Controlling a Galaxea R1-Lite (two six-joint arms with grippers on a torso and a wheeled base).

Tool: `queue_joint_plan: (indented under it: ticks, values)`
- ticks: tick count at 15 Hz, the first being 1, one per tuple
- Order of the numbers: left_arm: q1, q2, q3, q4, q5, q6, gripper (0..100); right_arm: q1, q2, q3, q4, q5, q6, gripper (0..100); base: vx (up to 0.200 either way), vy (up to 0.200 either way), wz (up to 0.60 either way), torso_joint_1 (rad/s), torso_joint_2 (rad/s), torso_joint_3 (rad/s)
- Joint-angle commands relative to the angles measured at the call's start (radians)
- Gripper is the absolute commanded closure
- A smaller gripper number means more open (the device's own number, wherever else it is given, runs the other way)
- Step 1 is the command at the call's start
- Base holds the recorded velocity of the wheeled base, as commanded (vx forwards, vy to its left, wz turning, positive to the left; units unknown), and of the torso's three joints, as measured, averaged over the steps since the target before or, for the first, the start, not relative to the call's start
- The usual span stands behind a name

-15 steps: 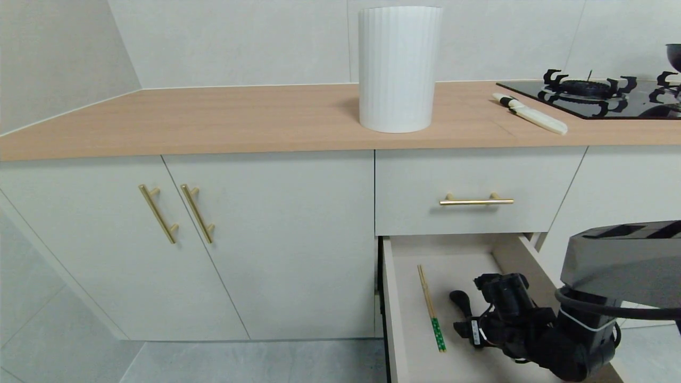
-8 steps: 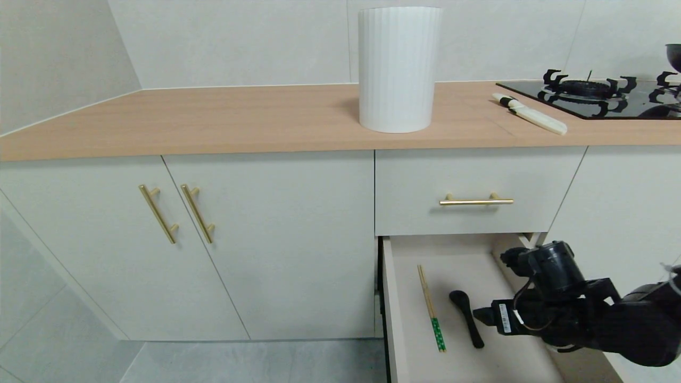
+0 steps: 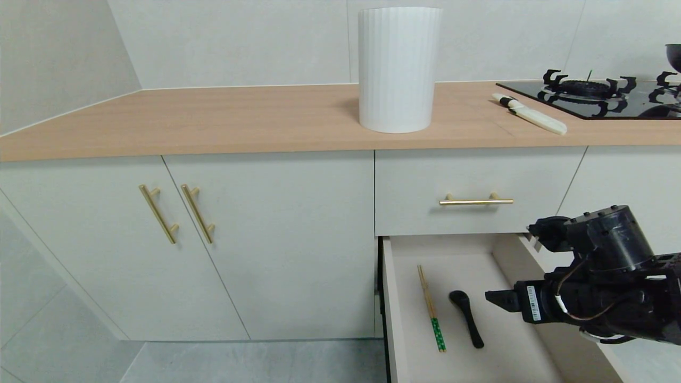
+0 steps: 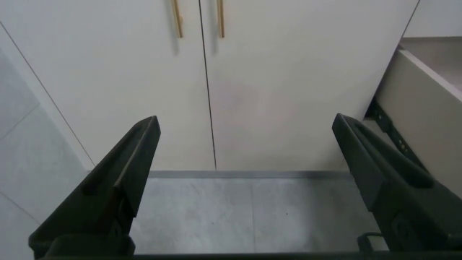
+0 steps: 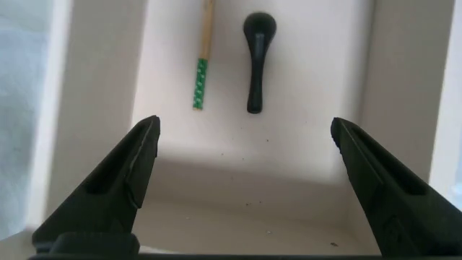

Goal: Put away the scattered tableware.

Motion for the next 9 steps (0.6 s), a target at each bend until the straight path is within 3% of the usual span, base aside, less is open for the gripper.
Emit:
queue_joint_plan:
  ticks: [1,9]
  values:
    - [0.0,0.002,0.0,0.001,0.0,-0.001,0,0.002,-0.018,0.0,0.0,0.0,0.0,0,-0.2,0.0,0.0,0.007,0.0,0.007]
    - [0.0,0.002,0.0,0.001,0.0,-0.001,0,0.011,-0.016,0.002,0.027,0.0,-0.002,0,-0.2,0.0,0.0,0.004,0.0,0.001]
